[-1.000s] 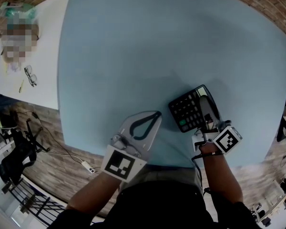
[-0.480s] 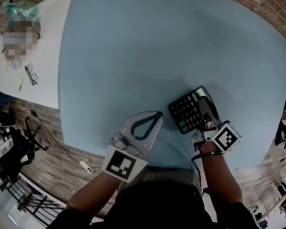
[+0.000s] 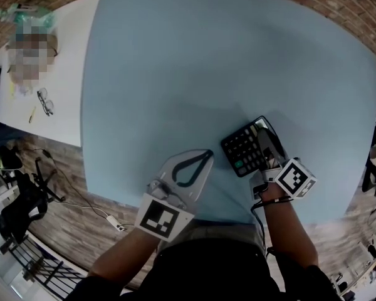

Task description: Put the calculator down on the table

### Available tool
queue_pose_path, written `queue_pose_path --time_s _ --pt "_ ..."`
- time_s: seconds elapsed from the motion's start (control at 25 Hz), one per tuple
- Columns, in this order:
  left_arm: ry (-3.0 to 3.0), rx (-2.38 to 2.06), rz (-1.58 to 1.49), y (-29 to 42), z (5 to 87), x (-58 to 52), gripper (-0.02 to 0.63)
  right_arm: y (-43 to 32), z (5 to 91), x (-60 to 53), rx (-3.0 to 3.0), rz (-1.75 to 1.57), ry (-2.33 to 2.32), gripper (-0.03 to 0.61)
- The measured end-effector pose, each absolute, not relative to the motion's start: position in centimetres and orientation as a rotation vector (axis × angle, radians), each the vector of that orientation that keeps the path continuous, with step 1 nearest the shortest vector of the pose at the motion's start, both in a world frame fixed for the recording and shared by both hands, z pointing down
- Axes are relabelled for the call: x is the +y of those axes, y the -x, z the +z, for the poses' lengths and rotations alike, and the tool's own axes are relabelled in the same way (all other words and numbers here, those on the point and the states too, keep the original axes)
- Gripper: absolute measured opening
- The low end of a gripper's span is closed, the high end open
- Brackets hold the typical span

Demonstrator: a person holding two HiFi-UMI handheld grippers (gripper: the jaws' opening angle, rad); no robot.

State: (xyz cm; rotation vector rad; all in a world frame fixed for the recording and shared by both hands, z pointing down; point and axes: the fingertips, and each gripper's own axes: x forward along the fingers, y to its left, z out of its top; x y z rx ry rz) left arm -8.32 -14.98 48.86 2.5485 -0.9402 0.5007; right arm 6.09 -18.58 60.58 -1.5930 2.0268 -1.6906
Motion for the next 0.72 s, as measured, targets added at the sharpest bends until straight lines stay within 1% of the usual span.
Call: queue_pose_path --time_s 0.08,0.24,0.32,0.48,0.72 --pt "-2.549 -0.946 0.493 8.3 48.6 -15.1 0.003 -6.3 60.5 -18.5 2.025 -1.699 1.607 0.134" --pt "-2.552 -0.940 0.493 8.1 48.5 -14.8 0.003 -6.6 60.8 -18.1 2.036 -1.712 1.616 0.176" --pt "-2.555 -0.930 0.493 8.1 48.4 -14.6 0.003 -6.6 60.9 -17.8 2.041 -1.725 1.612 0.179" --pt "-2.551 -0.928 0.486 8.3 48.7 -14.3 0.003 -6.7 61.1 -17.4 2.046 -1.736 1.630 0.215" --pt "-2.551 -0.932 0.485 8.3 48.7 -13.8 0.003 -6.9 61.1 -17.1 2.060 -1.735 1.639 0.238"
